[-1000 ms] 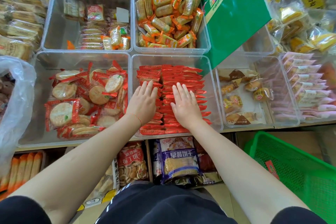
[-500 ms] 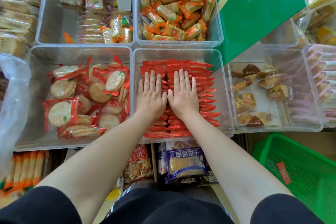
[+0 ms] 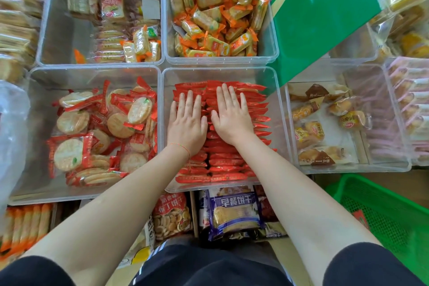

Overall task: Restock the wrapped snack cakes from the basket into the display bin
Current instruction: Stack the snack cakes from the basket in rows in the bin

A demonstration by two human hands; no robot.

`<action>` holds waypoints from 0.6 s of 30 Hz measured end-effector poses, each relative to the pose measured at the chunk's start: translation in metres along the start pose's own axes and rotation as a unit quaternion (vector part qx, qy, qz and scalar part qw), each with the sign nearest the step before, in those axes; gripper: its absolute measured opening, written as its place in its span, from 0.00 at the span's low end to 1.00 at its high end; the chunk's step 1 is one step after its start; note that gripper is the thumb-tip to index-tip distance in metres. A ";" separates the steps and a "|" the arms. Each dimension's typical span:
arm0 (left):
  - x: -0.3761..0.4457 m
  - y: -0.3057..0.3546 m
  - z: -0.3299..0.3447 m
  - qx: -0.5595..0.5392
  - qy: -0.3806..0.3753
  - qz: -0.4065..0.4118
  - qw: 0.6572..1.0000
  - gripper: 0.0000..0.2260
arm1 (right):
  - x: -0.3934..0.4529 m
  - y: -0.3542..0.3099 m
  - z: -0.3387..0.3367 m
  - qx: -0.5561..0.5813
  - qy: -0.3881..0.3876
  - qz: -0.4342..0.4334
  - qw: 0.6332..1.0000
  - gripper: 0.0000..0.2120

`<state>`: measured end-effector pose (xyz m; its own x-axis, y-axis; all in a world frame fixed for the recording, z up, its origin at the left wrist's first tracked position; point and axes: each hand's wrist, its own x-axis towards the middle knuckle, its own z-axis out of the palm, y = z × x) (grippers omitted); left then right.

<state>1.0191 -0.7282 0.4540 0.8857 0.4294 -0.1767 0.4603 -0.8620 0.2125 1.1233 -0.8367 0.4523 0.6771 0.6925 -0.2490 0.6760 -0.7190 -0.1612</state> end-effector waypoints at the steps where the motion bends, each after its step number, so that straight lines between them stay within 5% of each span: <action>1: 0.001 0.001 0.001 0.003 0.002 0.003 1.000 0.27 | 0.004 0.001 -0.001 0.000 -0.017 -0.010 1.000 0.31; 5: 0.003 0.015 0.002 0.010 0.022 0.053 0.998 0.27 | 0.011 0.026 -0.017 0.036 0.047 -0.045 0.997 0.30; 8: 0.003 0.031 0.008 0.028 0.019 0.122 0.992 0.28 | -0.003 0.052 -0.014 0.061 0.118 0.069 0.989 0.30; 18: 0.006 0.024 0.023 0.102 -0.019 0.130 0.986 0.30 | -0.005 0.054 0.011 0.065 0.023 0.087 0.994 0.30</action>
<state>1.0344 -0.7527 0.4358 0.9677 0.1789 -0.1778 0.1917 -0.9798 0.0576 1.1536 -0.8795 0.4343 0.7947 0.5573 -0.2404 0.5067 -0.8273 -0.2427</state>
